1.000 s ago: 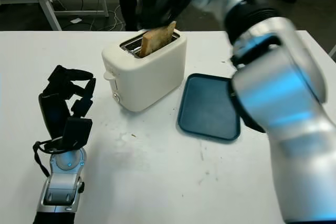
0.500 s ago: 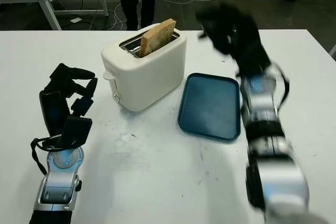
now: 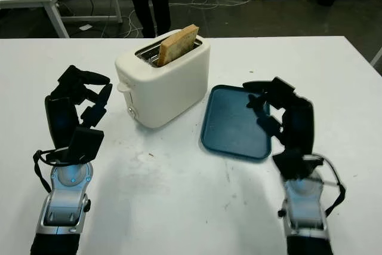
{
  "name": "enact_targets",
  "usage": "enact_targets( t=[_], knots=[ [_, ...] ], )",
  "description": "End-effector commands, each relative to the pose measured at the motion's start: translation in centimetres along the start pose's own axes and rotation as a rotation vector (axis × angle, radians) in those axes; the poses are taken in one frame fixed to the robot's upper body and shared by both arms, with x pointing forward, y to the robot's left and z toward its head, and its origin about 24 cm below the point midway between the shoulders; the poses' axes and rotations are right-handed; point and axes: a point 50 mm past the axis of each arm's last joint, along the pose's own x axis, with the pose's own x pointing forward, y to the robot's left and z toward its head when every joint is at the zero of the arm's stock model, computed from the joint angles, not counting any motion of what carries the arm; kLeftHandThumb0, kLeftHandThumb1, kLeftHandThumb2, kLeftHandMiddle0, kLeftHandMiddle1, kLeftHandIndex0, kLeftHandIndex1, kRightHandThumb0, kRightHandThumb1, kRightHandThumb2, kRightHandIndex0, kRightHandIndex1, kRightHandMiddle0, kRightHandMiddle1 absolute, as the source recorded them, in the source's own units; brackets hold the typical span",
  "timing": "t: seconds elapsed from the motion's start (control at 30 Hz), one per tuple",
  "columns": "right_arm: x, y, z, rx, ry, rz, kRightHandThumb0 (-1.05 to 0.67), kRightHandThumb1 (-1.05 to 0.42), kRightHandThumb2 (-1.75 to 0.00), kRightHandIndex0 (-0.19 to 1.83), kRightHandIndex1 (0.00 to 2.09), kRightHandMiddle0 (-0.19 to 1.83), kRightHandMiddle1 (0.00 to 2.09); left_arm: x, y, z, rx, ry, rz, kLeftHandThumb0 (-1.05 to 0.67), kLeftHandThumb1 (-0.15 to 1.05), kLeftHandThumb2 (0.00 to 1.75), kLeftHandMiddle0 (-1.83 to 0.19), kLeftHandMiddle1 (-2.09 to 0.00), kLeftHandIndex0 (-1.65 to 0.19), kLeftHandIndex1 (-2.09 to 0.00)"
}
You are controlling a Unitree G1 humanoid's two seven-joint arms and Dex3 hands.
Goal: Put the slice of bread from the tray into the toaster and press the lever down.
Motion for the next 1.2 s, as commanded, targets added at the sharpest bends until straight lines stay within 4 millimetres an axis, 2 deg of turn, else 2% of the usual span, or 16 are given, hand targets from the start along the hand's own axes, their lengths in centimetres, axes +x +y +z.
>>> enact_targets(
  t=[0.0,0.1,0.2,0.33,0.5,0.67,0.8,0.87,1.03,1.17],
  knots=[
    [-0.2,0.7,0.2,0.054,-0.017,-0.053,-0.28,-0.92,-0.33,0.72,1.42,0.9,0.58,0.1,0.1,0.0,0.001,0.002,-0.001,-0.37,0.92,0.19,-0.74,-1.64,-0.64,-1.28],
    [0.2,1.7,-0.3,0.09,-0.013,-0.074,-0.29,-0.92,-0.38,0.69,1.52,0.85,0.68,0.1,0.1,-0.1,0.016,0.005,-0.003,-0.37,0.92,0.19,-0.74,-1.63,-0.64,-1.29],
    [1.4,2.5,-1.2,0.165,0.013,-0.083,-0.33,-0.92,-0.42,0.67,1.69,0.73,0.98,0.1,0.1,-0.3,0.057,-0.001,-0.01,-0.39,0.92,0.17,-0.74,-1.62,-0.64,-1.27],
    [3.1,3.0,-2.2,0.218,0.027,-0.092,-0.35,-0.92,-0.43,0.64,1.74,0.67,1.15,0.4,0.4,-0.3,0.133,-0.019,-0.042,-0.4,0.92,0.17,-0.75,-1.57,-0.68,-1.17],
    [3.9,3.2,-2.6,0.238,0.034,-0.082,-0.4,-0.92,-0.38,0.67,1.75,0.67,1.19,1.1,1.1,-0.4,0.252,-0.037,-0.083,-0.38,0.92,0.15,-0.79,-1.5,-0.83,-0.86],
    [4.0,3.2,-2.5,0.245,0.026,-0.067,-0.44,-0.92,-0.36,0.68,1.75,0.68,1.2,2.2,1.7,-0.7,0.414,-0.08,-0.147,-0.3,0.92,0.14,-0.8,-1.48,-0.94,-0.68],
    [3.9,3.1,-2.3,0.237,0.014,-0.06,-0.44,-0.92,-0.36,0.67,1.75,0.67,1.2,3.0,1.9,-0.6,0.488,-0.095,-0.213,-0.26,0.92,0.08,-0.8,-1.58,-1.02,-0.48],
    [3.9,3.0,-2.2,0.232,0.007,-0.06,-0.44,-0.92,-0.37,0.67,1.75,0.67,1.2,3.5,1.9,-0.5,0.521,-0.114,-0.251,-0.26,0.92,0.07,-0.82,-1.55,-1.06,-0.4],
    [3.9,2.8,-2.2,0.237,0.0,-0.063,-0.44,-0.92,-0.36,0.67,1.75,0.67,1.2,4.4,1.7,-0.3,0.554,-0.15,-0.309,-0.24,0.92,0.03,-0.89,-1.29,-1.15,-0.24],
    [3.7,2.7,-2.3,0.221,-0.001,-0.064,-0.44,-0.92,-0.36,0.66,1.75,0.67,1.2,5.2,1.4,-0.3,0.559,-0.153,-0.352,-0.23,0.92,0.05,-0.92,-1.26,-1.18,-0.21]
  ],
)
